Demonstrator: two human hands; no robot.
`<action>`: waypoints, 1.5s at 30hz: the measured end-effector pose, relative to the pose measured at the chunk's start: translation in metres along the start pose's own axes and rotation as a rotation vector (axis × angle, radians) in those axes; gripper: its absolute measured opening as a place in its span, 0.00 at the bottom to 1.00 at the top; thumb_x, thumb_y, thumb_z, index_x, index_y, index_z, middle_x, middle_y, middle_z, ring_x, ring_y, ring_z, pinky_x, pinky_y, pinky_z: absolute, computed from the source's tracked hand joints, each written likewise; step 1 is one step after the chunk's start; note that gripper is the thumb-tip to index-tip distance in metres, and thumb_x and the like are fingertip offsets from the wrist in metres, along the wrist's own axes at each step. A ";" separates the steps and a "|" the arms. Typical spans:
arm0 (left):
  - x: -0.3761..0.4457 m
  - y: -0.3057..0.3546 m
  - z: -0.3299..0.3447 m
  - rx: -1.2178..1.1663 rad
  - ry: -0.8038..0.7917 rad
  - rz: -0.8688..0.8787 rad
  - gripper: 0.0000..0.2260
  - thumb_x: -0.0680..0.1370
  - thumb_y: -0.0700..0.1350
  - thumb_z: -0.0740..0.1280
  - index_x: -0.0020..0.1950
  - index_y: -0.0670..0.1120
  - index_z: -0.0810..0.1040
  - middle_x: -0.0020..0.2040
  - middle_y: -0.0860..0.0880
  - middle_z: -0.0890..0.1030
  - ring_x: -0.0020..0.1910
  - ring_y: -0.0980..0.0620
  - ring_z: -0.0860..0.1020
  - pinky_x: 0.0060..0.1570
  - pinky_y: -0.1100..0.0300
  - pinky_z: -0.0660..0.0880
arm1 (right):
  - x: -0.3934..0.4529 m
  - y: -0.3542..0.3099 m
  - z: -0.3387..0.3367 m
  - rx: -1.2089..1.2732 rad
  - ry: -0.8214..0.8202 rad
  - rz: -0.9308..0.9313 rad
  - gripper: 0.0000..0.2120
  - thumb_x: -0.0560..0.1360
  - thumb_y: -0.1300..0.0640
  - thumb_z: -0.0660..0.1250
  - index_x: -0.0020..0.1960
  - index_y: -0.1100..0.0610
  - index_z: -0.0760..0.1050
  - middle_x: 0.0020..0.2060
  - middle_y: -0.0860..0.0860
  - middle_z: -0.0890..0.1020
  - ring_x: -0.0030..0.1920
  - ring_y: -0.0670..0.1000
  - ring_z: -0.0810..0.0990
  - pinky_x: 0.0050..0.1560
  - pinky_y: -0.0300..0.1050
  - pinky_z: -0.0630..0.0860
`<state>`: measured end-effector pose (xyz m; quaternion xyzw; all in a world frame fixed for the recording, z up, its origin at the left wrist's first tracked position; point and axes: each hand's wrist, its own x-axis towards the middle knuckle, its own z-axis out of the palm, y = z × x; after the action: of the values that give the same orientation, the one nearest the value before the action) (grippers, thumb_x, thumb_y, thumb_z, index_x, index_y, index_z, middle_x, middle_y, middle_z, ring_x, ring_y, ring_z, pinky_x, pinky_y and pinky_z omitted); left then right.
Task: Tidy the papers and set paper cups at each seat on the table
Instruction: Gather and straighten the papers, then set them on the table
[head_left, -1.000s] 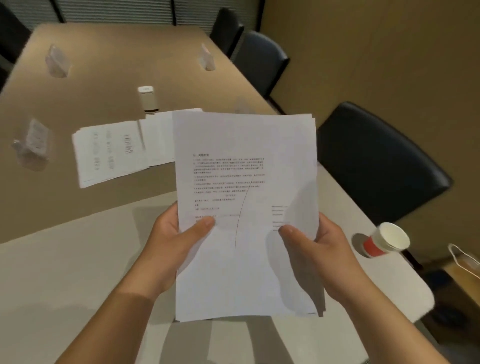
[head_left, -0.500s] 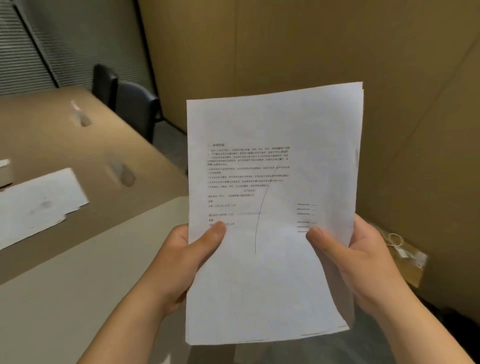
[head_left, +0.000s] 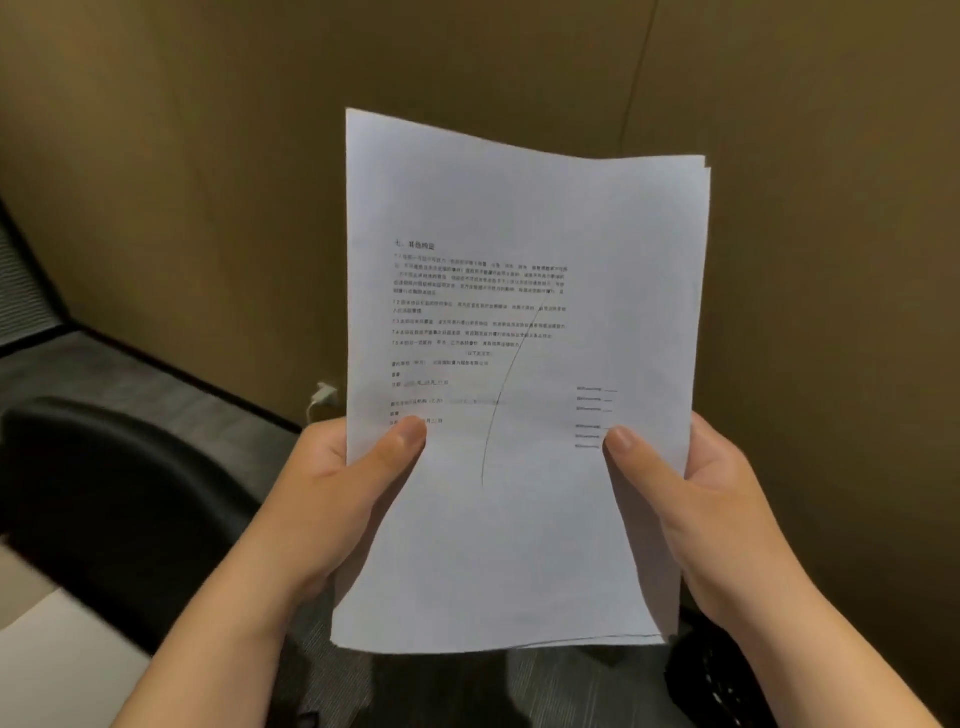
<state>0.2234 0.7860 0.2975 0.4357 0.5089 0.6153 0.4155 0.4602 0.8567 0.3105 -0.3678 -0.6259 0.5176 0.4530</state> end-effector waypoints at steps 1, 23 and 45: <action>0.021 -0.002 0.004 -0.009 -0.016 0.014 0.08 0.77 0.50 0.68 0.48 0.51 0.87 0.51 0.47 0.87 0.49 0.45 0.86 0.43 0.53 0.83 | 0.017 0.002 -0.004 -0.007 0.011 -0.009 0.14 0.74 0.53 0.66 0.60 0.49 0.77 0.53 0.44 0.86 0.53 0.48 0.85 0.48 0.44 0.83; 0.382 -0.018 -0.174 -0.040 0.416 0.067 0.12 0.72 0.47 0.64 0.44 0.56 0.88 0.48 0.50 0.88 0.47 0.50 0.86 0.41 0.61 0.82 | 0.496 0.073 0.175 0.036 -0.461 -0.041 0.12 0.73 0.57 0.69 0.56 0.54 0.82 0.52 0.51 0.87 0.52 0.55 0.86 0.52 0.53 0.83; 0.399 0.004 -0.626 -0.040 1.327 0.159 0.11 0.73 0.48 0.66 0.49 0.48 0.87 0.50 0.43 0.87 0.49 0.42 0.85 0.44 0.53 0.82 | 0.677 0.064 0.790 0.135 -1.377 -0.123 0.08 0.65 0.58 0.71 0.43 0.53 0.85 0.37 0.55 0.88 0.33 0.51 0.85 0.29 0.41 0.80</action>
<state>-0.4873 1.0005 0.2821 -0.0067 0.6116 0.7908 -0.0245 -0.5053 1.2498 0.3314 0.1095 -0.7568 0.6443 0.0032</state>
